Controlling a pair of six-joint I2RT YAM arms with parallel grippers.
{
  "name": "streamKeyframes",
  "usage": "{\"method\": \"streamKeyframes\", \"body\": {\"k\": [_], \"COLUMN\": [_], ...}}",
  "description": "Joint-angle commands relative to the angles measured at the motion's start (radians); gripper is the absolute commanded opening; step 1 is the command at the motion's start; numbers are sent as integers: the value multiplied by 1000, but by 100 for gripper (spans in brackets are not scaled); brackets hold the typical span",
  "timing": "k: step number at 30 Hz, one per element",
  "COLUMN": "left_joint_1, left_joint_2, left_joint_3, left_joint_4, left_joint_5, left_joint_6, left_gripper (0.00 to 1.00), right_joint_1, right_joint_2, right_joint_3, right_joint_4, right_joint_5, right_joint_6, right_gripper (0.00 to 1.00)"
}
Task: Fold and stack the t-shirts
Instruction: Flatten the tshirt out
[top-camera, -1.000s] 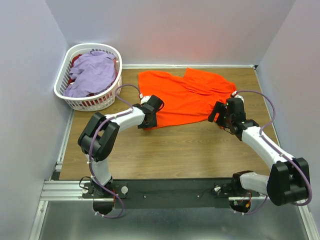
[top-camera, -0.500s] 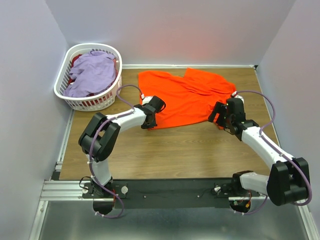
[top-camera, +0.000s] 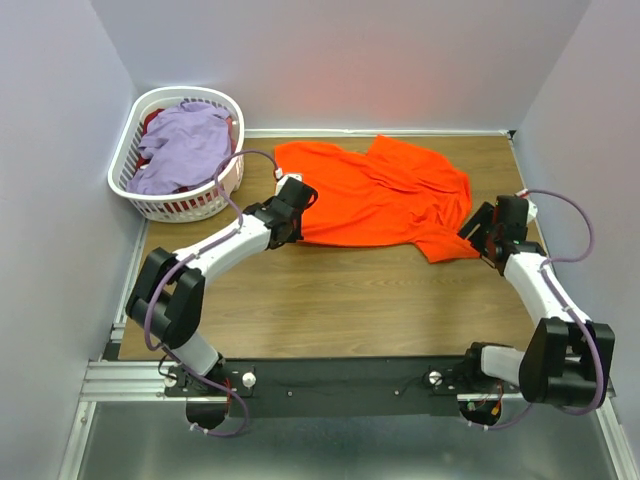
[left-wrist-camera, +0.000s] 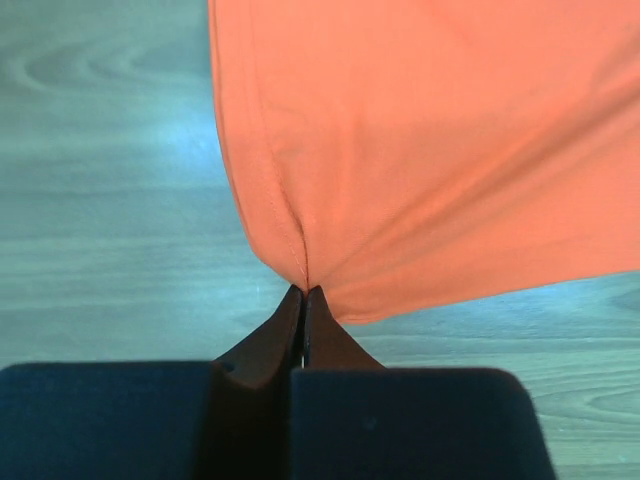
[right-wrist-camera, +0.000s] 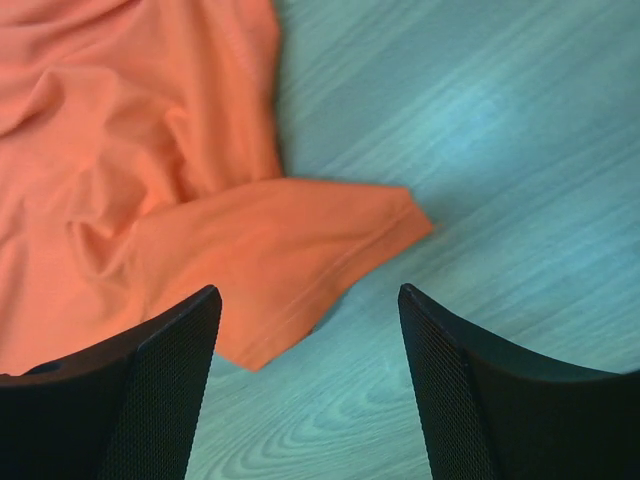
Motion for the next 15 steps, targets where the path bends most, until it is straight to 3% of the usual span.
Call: {"method": "streamKeyframes", "body": {"k": [1,5,15], "left_joint_1": [8,8,10], "left_joint_2": [-21,-38,-110], "left_joint_3": [-33,-70,-122], "left_joint_4": [63,125,178], "left_joint_5": [58,66,88], "left_joint_6": [106,145,147], "left_gripper": [0,0,0], "right_joint_1": [-74,-102,-102], "right_joint_2": [30,78,265], "right_joint_3": [0,35,114], "right_joint_4": [-24,-28,-56], "right_joint_5": [-86,-10,35], "right_joint_6": [41,-12,-83], "right_gripper": [78,63,57]}}
